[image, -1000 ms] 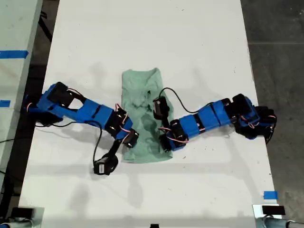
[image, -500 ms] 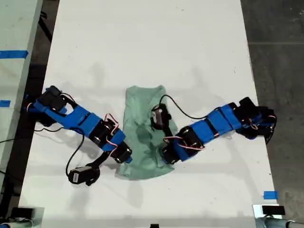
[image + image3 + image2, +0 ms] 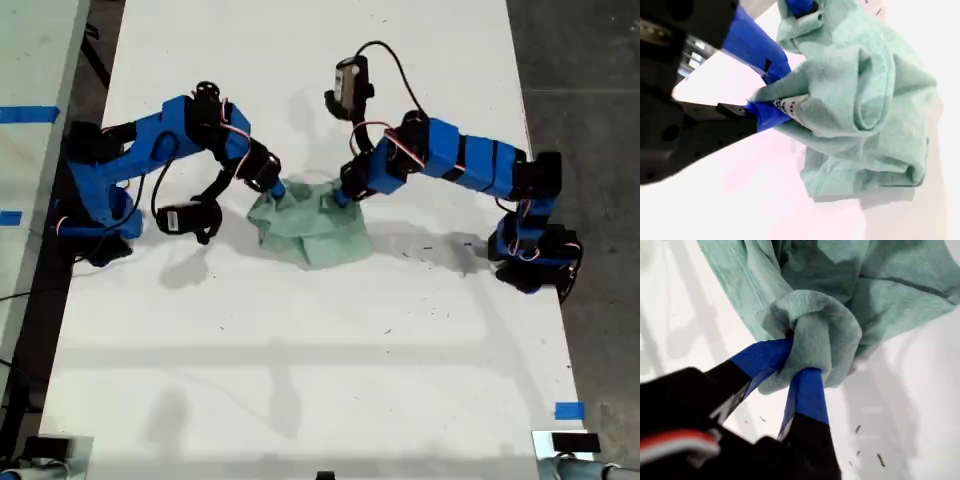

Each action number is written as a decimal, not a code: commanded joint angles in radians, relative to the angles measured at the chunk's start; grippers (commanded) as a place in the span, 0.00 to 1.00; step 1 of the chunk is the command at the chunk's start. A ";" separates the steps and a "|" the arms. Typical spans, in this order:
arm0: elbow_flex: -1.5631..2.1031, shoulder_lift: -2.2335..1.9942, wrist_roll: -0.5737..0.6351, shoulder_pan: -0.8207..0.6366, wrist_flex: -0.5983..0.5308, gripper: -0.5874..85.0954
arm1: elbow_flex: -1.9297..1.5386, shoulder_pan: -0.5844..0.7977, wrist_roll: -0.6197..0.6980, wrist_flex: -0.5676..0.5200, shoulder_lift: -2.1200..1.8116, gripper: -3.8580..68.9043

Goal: Fold tshirt

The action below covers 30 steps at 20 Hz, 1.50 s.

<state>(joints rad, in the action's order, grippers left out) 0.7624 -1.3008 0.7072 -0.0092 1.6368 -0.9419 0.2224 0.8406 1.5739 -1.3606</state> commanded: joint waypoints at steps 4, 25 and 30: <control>0.094 0.031 0.146 -0.175 -0.121 0.01 | -0.196 0.126 0.179 -0.195 -0.095 0.03; 0.140 -0.156 0.061 -0.198 -0.011 0.17 | -0.491 0.273 0.018 -0.017 -0.543 0.49; 0.699 -0.485 -0.021 -0.137 -0.227 0.13 | -0.830 0.176 -0.166 -0.011 -0.888 0.47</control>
<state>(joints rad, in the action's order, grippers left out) 1.2410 -1.6107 0.7256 -0.1841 1.5171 -1.6950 0.4556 0.7486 1.5677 -2.1108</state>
